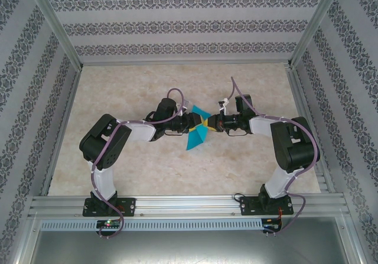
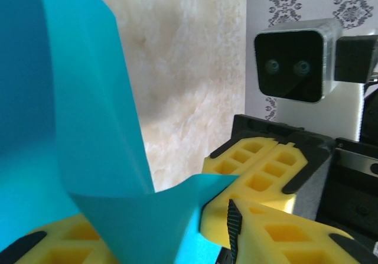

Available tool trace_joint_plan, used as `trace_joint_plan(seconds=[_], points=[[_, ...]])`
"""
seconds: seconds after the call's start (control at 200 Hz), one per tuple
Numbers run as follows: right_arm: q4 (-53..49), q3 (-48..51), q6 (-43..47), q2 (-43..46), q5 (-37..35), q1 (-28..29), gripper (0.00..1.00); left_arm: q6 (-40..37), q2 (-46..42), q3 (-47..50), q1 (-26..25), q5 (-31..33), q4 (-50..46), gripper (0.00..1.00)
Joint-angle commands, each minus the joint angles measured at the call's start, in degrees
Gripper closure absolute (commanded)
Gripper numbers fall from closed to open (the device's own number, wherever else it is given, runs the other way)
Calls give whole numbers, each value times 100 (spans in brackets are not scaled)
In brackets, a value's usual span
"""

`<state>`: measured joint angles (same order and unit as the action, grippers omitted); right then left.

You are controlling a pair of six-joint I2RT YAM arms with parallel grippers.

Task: Fold a paper plane with a square sheet of paper (pick it up from the middle)
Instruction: Pick up the paper from the center of the table.

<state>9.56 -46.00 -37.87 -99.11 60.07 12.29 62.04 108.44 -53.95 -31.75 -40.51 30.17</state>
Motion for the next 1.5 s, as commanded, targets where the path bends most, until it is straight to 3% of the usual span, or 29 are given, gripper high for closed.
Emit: trace_joint_plan(seconds=[0.0,0.35,0.64,0.869,1.149,1.494], points=[[139,67,-54,-95,74,-69,93,-347,-174,-195,15,-99,-419,61],[106,91,-21,-95,40,-70,89,-544,-193,-240,2,-133,-824,76],[-183,205,116,214,-70,-275,72,-256,-140,-247,11,-128,-501,89],[-807,372,351,697,-297,-447,59,-93,-168,-308,11,-194,-325,93],[-100,1024,-444,970,-87,-352,47,5,-246,-422,11,-194,-271,93],[1506,1348,-1914,965,-30,10,44,193,-218,-388,2,-226,19,93]])
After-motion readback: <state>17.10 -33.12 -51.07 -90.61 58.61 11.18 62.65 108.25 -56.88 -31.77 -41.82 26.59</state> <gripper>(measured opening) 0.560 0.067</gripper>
